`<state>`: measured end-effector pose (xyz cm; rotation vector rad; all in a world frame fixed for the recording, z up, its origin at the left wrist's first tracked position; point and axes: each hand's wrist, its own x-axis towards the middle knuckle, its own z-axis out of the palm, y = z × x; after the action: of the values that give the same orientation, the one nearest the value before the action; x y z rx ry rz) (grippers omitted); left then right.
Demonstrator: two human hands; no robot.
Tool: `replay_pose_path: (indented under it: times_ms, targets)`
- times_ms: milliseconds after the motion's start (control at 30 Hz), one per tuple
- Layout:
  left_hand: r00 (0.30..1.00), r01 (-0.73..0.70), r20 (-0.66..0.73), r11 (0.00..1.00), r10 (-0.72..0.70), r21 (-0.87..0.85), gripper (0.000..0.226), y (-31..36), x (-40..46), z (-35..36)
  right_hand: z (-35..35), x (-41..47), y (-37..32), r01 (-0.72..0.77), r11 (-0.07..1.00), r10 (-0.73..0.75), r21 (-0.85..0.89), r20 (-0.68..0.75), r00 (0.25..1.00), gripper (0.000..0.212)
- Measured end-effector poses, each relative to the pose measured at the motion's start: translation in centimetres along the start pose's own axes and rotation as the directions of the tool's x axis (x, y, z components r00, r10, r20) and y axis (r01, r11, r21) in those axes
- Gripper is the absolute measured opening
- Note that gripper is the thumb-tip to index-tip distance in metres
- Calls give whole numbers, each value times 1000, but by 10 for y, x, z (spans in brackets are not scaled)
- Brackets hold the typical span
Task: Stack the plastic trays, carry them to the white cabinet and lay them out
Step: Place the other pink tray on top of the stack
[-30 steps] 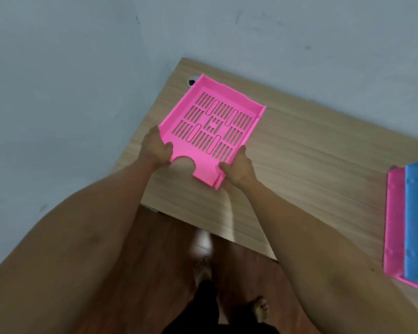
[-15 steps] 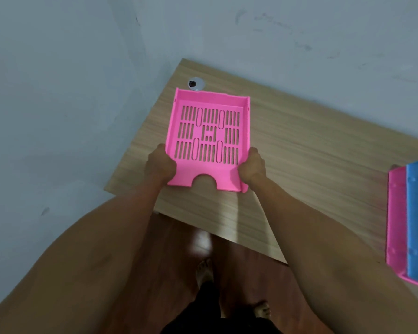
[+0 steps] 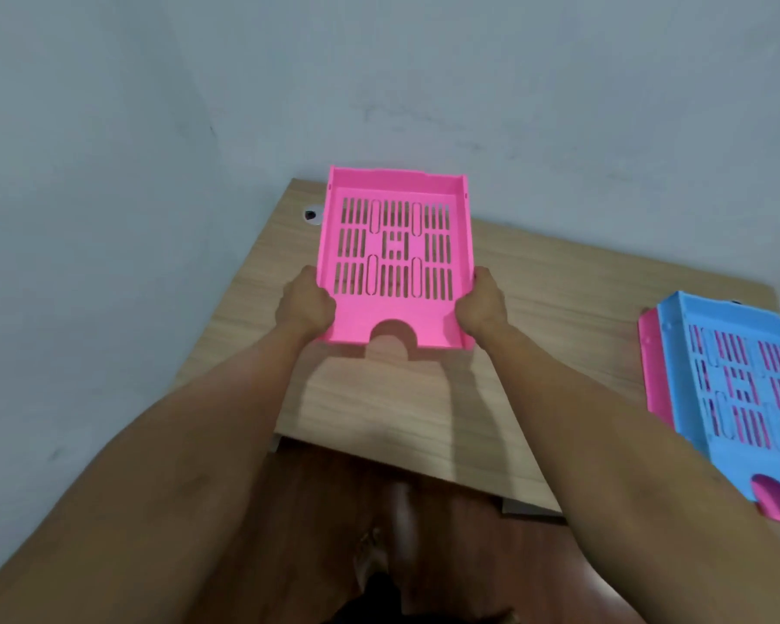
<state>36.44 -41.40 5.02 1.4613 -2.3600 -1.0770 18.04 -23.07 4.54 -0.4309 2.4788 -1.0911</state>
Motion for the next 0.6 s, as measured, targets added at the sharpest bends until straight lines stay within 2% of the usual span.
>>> replay_pose_path:
  times_ms: [233, 400, 600]
  targets:
    - [990, -140, 32, 990, 141, -22, 33, 82, -42, 41, -98, -11, 43, -9, 999, 13, 36, -117, 993, 24]
    - [984, -173, 38, 985, 174, -20, 26, 144, -88, 91, -179, -17, 92, 2, 1000, 2, 18, -197, 980, 28]
    - [979, -204, 20, 979, 204, -29, 16, 208, -158, 167, -283, -27, 164, 11, 999, -23, -53, -222, 975, 35]
